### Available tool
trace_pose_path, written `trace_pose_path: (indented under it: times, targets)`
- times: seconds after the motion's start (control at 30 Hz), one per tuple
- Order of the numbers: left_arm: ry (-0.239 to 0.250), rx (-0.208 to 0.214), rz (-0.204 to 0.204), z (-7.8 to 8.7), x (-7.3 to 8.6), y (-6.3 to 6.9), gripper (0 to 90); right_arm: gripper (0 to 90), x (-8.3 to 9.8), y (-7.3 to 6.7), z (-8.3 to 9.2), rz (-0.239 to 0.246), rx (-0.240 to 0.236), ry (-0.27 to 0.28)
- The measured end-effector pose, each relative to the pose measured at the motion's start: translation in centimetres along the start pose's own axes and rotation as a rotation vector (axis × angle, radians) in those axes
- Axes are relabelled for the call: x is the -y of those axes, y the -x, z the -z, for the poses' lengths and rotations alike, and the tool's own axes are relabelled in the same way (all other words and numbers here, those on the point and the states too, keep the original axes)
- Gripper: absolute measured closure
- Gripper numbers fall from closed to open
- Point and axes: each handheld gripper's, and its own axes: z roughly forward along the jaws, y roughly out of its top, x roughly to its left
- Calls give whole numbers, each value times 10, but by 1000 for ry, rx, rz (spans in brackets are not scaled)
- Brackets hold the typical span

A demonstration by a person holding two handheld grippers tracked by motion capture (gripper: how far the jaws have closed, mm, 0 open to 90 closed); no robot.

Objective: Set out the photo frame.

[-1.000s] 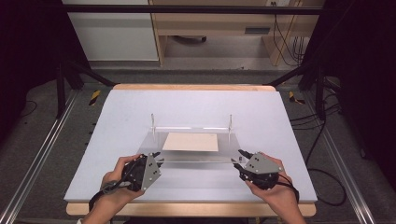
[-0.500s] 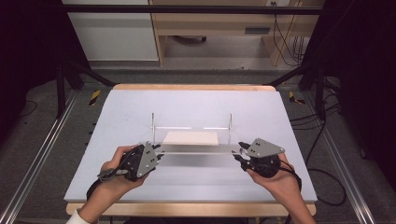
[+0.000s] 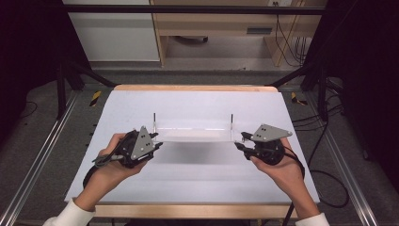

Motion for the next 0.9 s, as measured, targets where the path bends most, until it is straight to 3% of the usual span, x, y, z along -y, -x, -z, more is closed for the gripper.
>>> trace_pose_path:
  times: [0.47, 0.7, 0.9]
  targets:
    - [-26, 52, 26, -10, -24, -43, 660, 571, -21, 35, -8, -76, -22, 56]
    - [-23, 67, 29, -15, -29, -58, 655, 557, -28, 42, -10, -89, -12, 112]
    - [-18, 76, 29, -20, -33, -70, 646, 482, -33, 44, -18, -87, 30, 143]
